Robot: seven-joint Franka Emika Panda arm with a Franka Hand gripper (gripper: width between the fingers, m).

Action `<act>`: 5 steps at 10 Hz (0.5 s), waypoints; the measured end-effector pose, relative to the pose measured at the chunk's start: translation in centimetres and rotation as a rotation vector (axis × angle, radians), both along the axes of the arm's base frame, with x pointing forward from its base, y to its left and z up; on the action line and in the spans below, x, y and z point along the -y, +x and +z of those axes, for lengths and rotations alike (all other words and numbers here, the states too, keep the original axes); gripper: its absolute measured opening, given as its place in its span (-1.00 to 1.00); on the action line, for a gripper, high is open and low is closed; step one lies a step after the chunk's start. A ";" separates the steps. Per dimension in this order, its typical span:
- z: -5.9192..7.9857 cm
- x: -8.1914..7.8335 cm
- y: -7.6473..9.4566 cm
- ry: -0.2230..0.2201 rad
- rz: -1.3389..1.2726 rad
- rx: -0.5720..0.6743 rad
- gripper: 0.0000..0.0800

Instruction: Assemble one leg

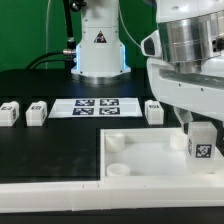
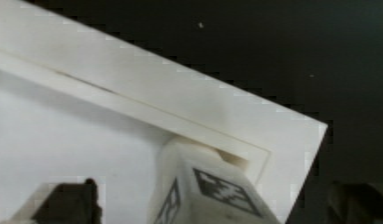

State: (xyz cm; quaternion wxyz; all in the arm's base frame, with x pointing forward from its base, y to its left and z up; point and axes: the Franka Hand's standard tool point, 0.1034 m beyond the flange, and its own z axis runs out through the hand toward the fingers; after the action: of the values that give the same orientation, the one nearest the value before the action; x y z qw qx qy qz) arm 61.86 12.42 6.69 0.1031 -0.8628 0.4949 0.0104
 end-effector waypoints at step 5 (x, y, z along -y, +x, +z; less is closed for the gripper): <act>0.0 1.1 0.2 -0.138 0.842 0.126 0.62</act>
Offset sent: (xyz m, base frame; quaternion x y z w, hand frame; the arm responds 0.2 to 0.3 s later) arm 0.0025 -0.0080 0.0034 -0.0419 0.0154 -0.4031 0.9141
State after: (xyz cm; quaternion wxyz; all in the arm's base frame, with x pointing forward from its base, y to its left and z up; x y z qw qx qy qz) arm 62.05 11.35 6.67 0.0619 -0.9933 0.0918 -0.0341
